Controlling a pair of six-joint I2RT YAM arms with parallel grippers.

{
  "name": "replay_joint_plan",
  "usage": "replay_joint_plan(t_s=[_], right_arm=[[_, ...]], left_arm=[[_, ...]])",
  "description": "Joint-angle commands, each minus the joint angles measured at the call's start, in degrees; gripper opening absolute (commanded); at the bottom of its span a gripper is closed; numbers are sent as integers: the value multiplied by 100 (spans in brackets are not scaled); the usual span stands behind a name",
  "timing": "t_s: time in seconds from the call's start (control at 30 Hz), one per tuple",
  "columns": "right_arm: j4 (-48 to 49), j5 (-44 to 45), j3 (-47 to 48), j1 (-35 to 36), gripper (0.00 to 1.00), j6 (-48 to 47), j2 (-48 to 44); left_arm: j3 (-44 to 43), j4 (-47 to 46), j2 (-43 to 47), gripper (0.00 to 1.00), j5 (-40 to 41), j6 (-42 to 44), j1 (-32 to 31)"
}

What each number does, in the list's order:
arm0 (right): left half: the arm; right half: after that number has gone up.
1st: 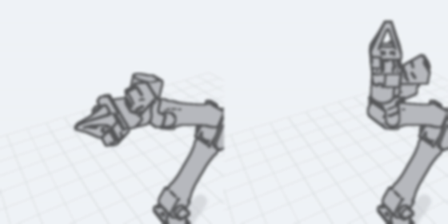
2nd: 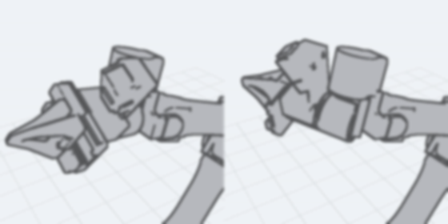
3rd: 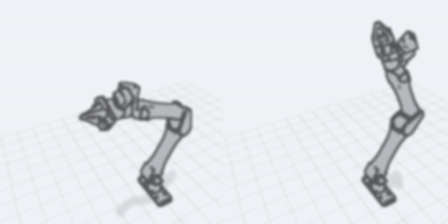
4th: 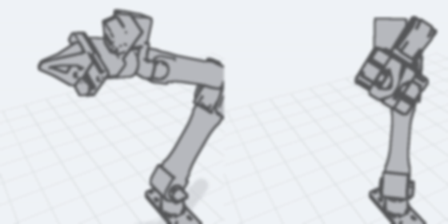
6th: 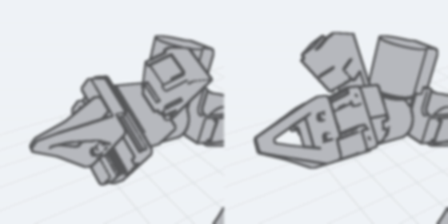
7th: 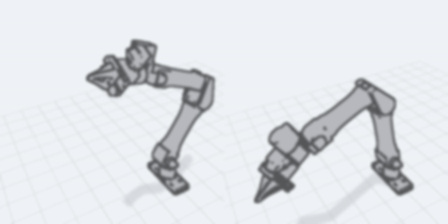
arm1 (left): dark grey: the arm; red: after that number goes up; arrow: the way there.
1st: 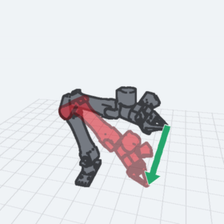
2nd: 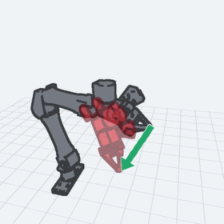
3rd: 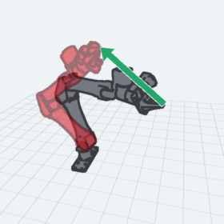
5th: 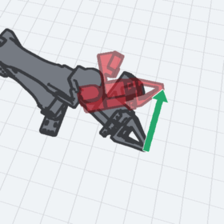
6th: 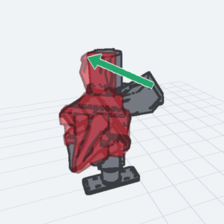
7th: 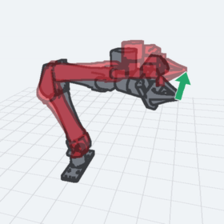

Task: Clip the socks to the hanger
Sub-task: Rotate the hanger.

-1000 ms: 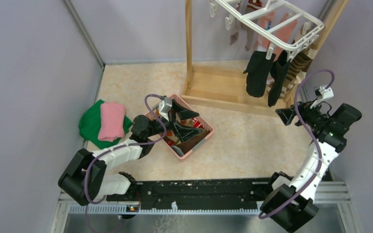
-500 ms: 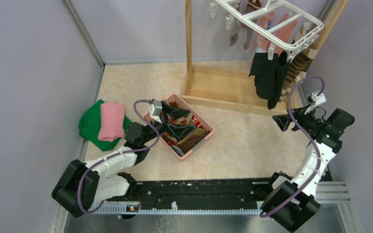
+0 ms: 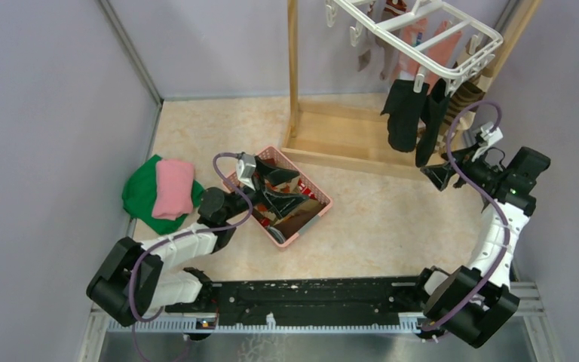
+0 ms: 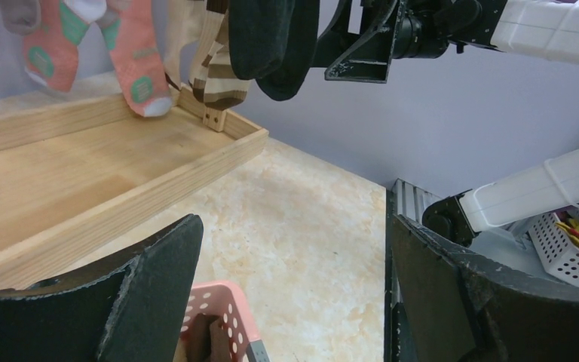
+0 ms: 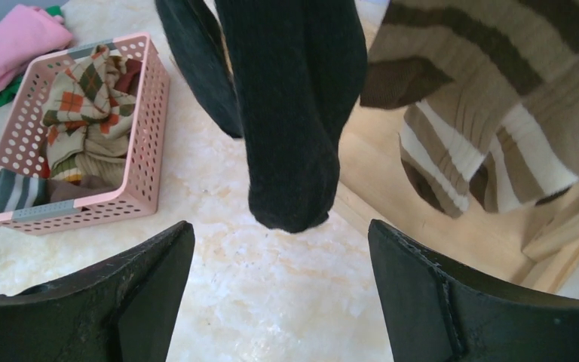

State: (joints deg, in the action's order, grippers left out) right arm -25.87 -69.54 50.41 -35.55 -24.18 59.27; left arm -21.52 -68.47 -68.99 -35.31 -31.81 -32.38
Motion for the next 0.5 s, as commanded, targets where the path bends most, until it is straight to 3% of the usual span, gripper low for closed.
replay_joint_plan(t_s=[0.0, 0.17, 0.3, 0.4, 0.47], right_arm=[[206, -200, 533, 227, 83, 18, 98], [505, -158, 736, 442, 76, 450, 146], [1578, 9, 487, 651, 69, 1403, 137], [2246, 185, 339, 706, 57, 1947, 169], [2289, 285, 401, 700, 42, 2026, 196]], left_arm=[[-254, -473, -68, 99, -44, -30, 21], [-312, -518, -199, 99, 24, -150, 14], [-389, -622, -371, 99, -19, -280, 21], [-432, -651, -400, 99, -114, -304, 27], [-428, -609, -369, 99, -132, -247, 25]])
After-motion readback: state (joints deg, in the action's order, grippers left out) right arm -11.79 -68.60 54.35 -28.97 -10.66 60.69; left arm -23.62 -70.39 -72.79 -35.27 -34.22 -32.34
